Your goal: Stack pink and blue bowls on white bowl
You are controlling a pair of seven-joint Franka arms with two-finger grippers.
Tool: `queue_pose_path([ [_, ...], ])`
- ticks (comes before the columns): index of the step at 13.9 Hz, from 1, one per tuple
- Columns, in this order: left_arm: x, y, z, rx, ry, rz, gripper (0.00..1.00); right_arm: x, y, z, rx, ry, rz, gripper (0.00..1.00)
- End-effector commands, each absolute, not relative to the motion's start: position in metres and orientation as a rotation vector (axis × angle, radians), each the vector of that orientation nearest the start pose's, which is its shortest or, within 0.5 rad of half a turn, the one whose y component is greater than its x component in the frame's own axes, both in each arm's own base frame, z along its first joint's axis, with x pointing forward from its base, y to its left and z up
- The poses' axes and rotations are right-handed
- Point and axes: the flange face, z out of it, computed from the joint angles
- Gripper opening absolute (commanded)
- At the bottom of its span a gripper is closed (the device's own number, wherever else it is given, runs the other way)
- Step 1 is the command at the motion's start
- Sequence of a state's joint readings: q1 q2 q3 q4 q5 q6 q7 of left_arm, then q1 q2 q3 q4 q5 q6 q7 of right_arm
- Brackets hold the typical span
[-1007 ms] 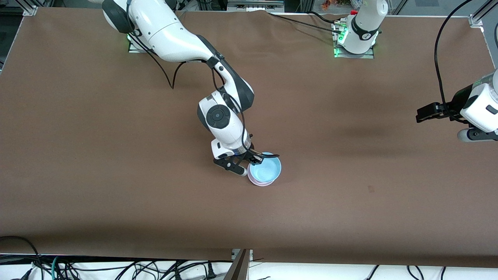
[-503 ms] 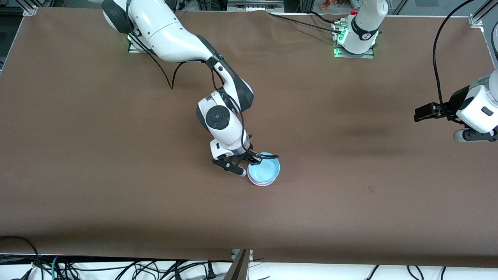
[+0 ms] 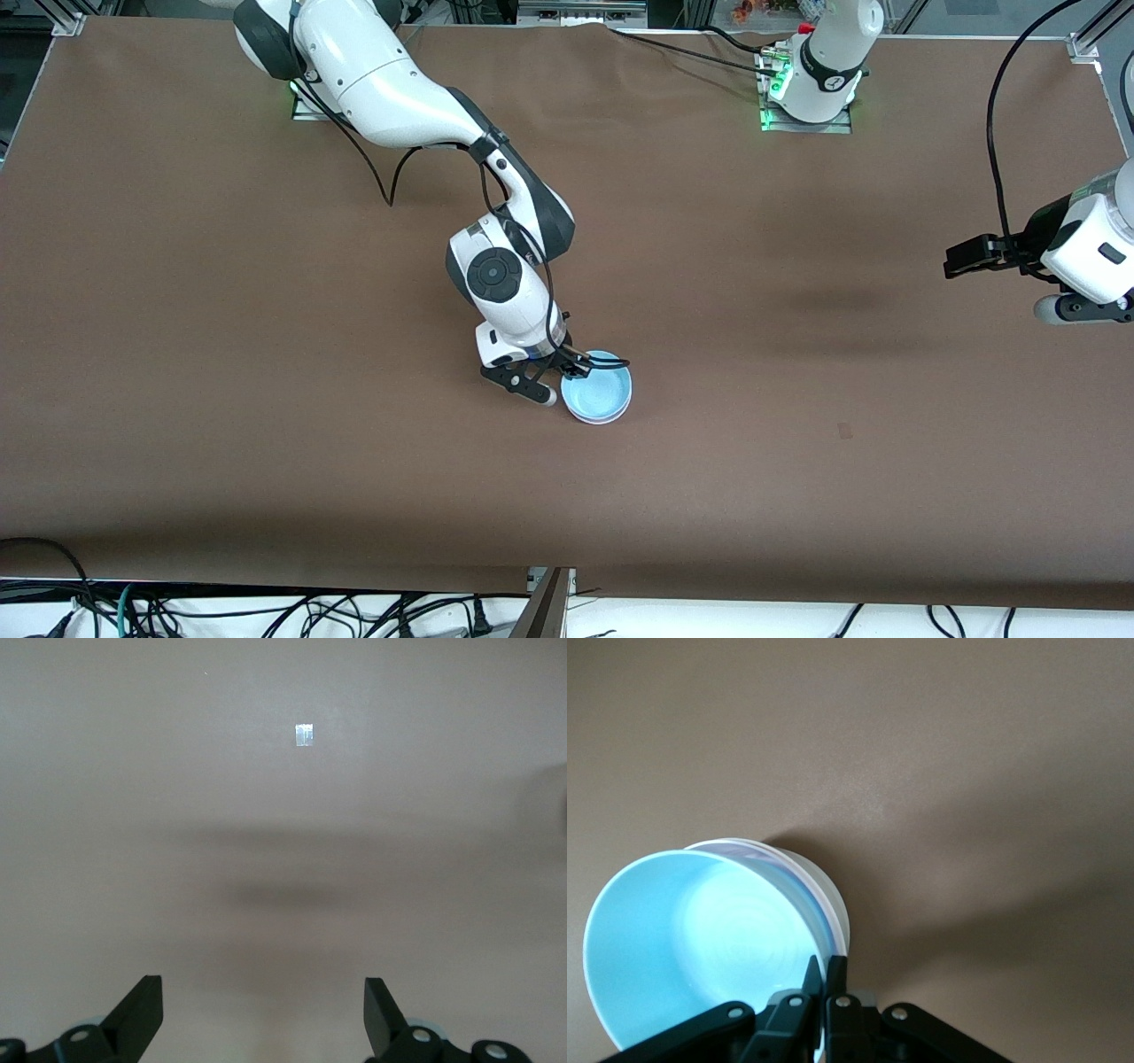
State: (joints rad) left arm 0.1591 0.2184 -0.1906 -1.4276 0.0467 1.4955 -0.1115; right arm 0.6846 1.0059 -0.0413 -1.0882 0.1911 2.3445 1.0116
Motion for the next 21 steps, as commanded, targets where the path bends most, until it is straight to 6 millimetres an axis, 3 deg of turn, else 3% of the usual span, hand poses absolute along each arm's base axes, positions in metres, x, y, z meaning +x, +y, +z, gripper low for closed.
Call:
queue_pose_path([
  [1, 0.611, -0.003, 0.566, -3.105, -0.088, 0.215, 1.0, 0.632, 0.493, 0.234, -2.794, 0.64, -0.136, 0.24],
  [3, 0.611, -0.004, 0.566, -3.105, -0.085, 0.215, 1.0, 0.633, 0.493, 0.239, -2.791, 0.638, -0.141, 0.51],
  [5, 0.61, -0.004, 0.566, -3.106, -0.085, 0.218, 1.0, 0.637, 0.489, 0.253, -2.786, 0.642, -0.15, 1.0],
  [7, 0.611, -0.004, 0.567, -3.105, -0.086, 0.215, 1.0, 0.644, 0.476, 0.277, -2.808, 0.66, -0.151, 1.0],
  [8, 0.611, -0.002, 0.567, -3.106, -0.093, 0.216, 1.0, 0.651, 0.464, 0.299, -2.826, 0.655, -0.171, 1.0],
  [10, 0.61, -0.003, 0.567, -3.108, -0.09, 0.216, 1.0, 0.672, 0.425, 0.345, -2.844, 0.591, -0.216, 1.0],
  [12, 0.611, -0.003, 0.568, -3.108, -0.091, 0.213, 1.0, 0.689, 0.368, 0.379, -2.916, 0.536, -0.164, 1.0],
  [14, 0.611, -0.004, 0.568, -3.108, -0.091, 0.213, 1.0, 0.694, 0.313, 0.419, -2.981, 0.407, -0.06, 1.0],
  [17, 0.61, -0.005, 0.568, -3.116, -0.102, 0.215, 1.0, 0.685, 0.229, 0.461, -3.01, 0.285, 0.031, 1.0],
  [20, 0.61, -0.008, 0.568, -3.116, -0.098, 0.215, 1.0, 0.651, 0.145, 0.497, -3.029, 0.105, 0.031, 1.0],
  [21, 0.61, -0.008, 0.568, -3.118, -0.098, 0.215, 1.0, 0.637, 0.131, 0.509, -3.026, 0.059, 0.025, 1.0],
])
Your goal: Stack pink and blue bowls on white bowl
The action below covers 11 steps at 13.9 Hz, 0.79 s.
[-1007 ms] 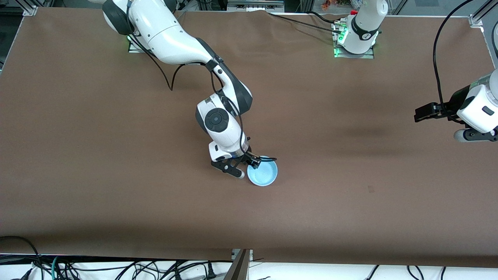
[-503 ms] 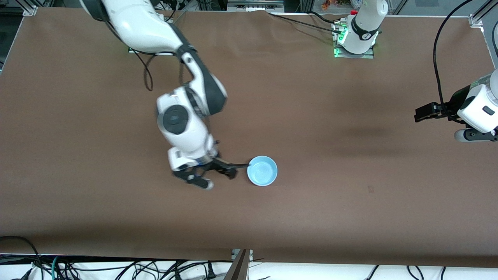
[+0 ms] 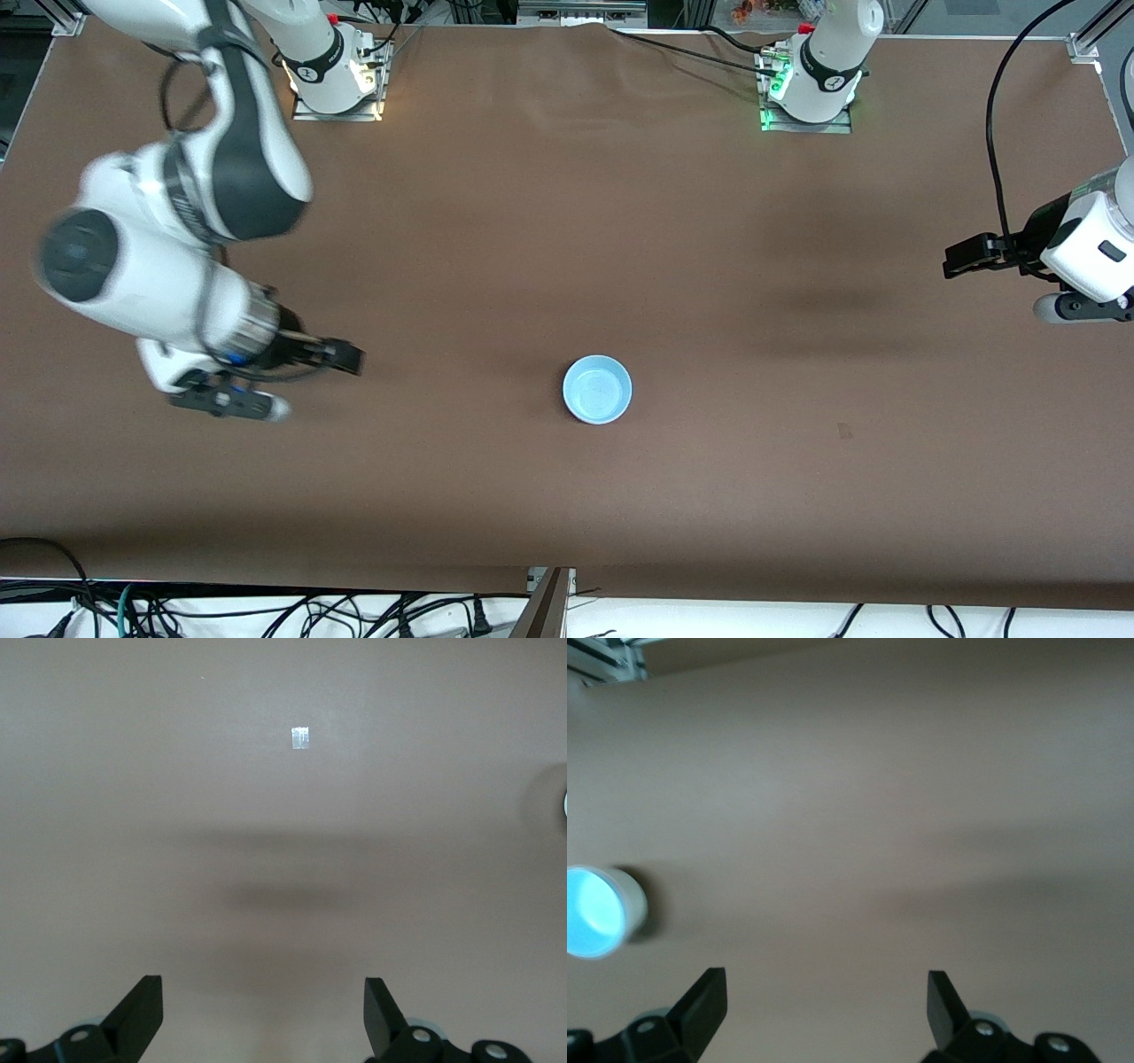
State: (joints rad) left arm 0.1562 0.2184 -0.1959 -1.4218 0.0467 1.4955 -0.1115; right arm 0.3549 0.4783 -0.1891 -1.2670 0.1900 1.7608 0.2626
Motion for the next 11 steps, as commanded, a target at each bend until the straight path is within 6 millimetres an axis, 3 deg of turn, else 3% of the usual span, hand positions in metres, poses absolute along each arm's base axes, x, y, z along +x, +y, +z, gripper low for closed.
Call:
queue_pose_path([
  [1, 0.61, -0.008, 0.568, -3.121, -0.1, 0.216, 1.0, 0.625, 0.118, 0.52, -3.03, 0.052, 0.024, 1.0],
  [5, 0.61, -0.009, 0.568, -3.129, -0.103, 0.217, 1.0, 0.608, 0.088, 0.537, -3.108, -0.022, 0.068, 1.0],
  [11, 0.61, -0.01, 0.568, -3.13, -0.098, 0.217, 1.0, 0.594, 0.071, 0.561, -3.114, -0.083, 0.061, 1.0],
])
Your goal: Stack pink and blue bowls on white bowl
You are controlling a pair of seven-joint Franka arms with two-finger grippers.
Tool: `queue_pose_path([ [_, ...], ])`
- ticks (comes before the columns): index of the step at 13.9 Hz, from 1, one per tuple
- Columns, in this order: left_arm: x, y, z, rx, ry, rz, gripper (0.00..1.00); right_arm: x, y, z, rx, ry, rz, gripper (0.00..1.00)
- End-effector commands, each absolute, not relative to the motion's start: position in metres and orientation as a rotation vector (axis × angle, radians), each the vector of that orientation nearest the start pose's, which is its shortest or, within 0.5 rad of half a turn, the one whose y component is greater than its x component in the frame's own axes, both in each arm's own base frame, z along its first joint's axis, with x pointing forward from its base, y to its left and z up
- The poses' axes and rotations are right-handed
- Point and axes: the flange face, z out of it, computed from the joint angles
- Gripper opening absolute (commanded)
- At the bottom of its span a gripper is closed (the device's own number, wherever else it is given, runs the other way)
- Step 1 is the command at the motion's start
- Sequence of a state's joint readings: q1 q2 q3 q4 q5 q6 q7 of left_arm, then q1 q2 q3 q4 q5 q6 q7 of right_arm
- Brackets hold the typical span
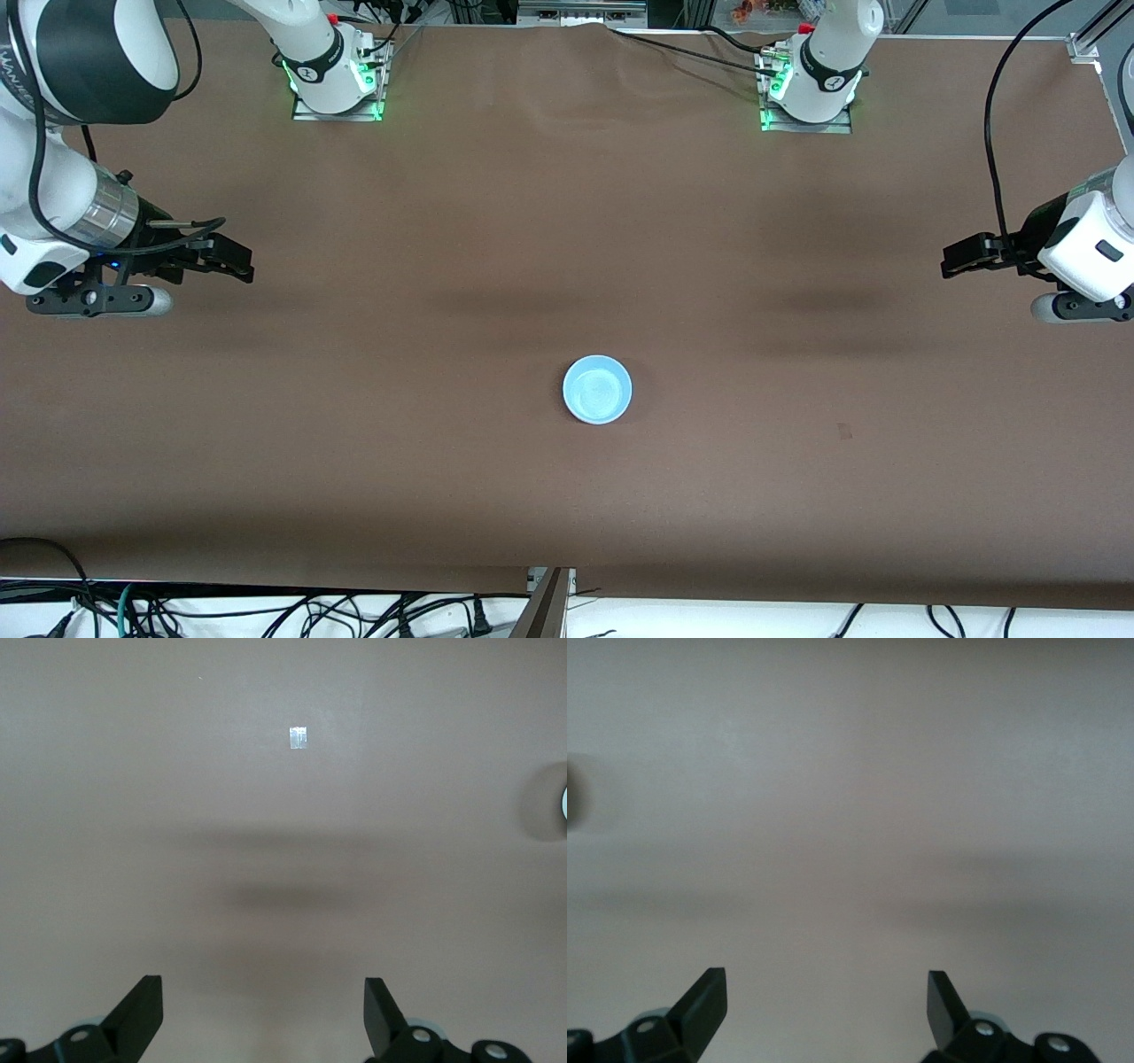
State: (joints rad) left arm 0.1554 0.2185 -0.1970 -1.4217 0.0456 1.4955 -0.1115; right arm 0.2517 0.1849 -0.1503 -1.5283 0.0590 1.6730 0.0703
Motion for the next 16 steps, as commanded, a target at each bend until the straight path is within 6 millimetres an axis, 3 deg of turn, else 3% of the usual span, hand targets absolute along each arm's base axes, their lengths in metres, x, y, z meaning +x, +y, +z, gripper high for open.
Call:
queue_pose_path([
  [1, 0.61, -0.009, 0.568, -3.129, -0.102, 0.217, 1.0, 0.582, 0.069, 0.561, -3.112, -0.08, 0.082, 1.0],
  [2, 0.61, -0.01, 0.568, -3.13, -0.095, 0.217, 1.0, 0.569, 0.066, 0.565, -3.11, -0.078, 0.078, 1.0],
  [4, 0.61, -0.011, 0.568, -3.13, -0.095, 0.217, 1.0, 0.561, 0.067, 0.572, -3.11, -0.081, 0.085, 1.0],
  [9, 0.61, -0.011, 0.568, -3.13, -0.095, 0.217, 1.0, 0.569, 0.073, 0.576, -3.111, -0.096, 0.057, 1.0],
  [16, 0.611, -0.01, 0.567, -3.13, -0.095, 0.22, 1.0, 0.571, 0.067, 0.583, -3.109, -0.084, 0.037, 1.0],
])
